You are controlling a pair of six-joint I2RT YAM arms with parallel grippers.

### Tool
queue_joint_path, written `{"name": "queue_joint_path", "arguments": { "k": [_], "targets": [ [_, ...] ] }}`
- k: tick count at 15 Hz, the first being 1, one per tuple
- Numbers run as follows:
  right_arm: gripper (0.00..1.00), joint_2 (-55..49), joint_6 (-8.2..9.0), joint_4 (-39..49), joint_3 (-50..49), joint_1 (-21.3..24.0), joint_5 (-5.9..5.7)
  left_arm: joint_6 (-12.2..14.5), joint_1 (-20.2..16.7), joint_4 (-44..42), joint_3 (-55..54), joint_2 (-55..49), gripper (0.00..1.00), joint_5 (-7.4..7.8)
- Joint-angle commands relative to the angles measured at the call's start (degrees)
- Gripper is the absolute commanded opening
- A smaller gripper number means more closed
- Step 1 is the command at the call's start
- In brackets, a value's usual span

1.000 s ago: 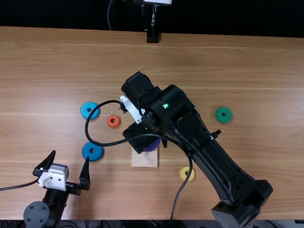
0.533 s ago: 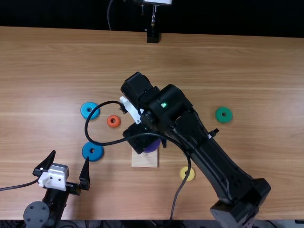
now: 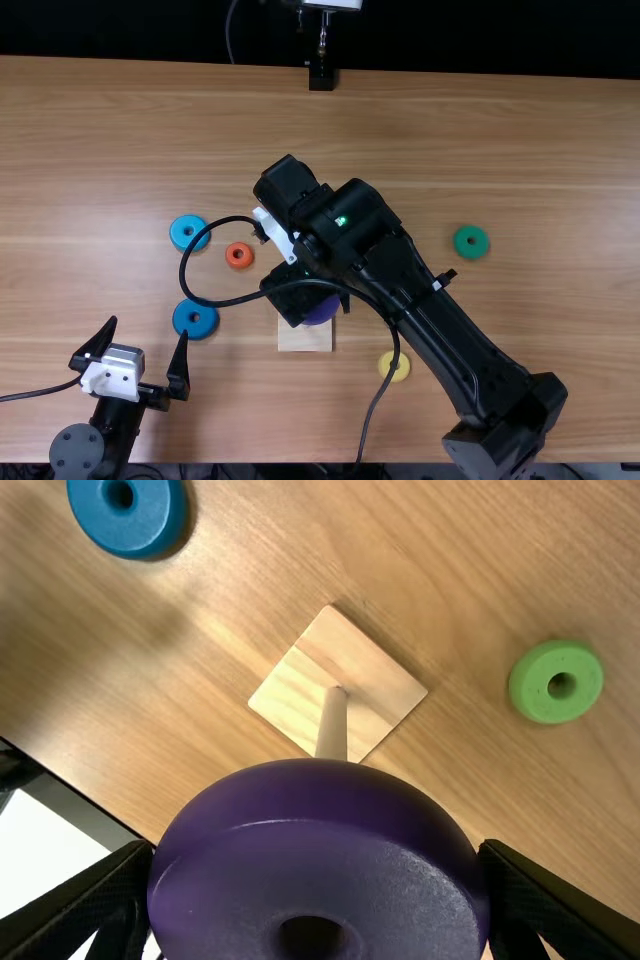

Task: Build the Hanoi tower: stack the rings onto the peg from bottom to top in this color order: purple, dark blue, light blue, dark green, light green, yellow, orange.

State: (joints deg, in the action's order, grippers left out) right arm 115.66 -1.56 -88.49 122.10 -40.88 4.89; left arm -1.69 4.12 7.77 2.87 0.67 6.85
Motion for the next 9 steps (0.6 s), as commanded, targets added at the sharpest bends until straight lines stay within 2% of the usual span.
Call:
{"name": "queue_joint_path", "arguments": {
  "k": [1,6,9],
  "targets": [
    [1.00,1.0,0.19,-0.1,-0.9,0.1,-0.35,0.3,0.0,0.9,-2.9,-0.7,1.00,1.16],
    [1.00,1.0,-0.02,2.4,-0.2,0.1,-0.03,0.3,0.0,1.0,-2.9,-0.7,1.00,1.16],
    [1.00,0.6,0.09,11.7,-0.4,0.5,-0.24,0.3,0.0,0.9,-2.9,-0.7,1.00,1.16]
  ]
}}
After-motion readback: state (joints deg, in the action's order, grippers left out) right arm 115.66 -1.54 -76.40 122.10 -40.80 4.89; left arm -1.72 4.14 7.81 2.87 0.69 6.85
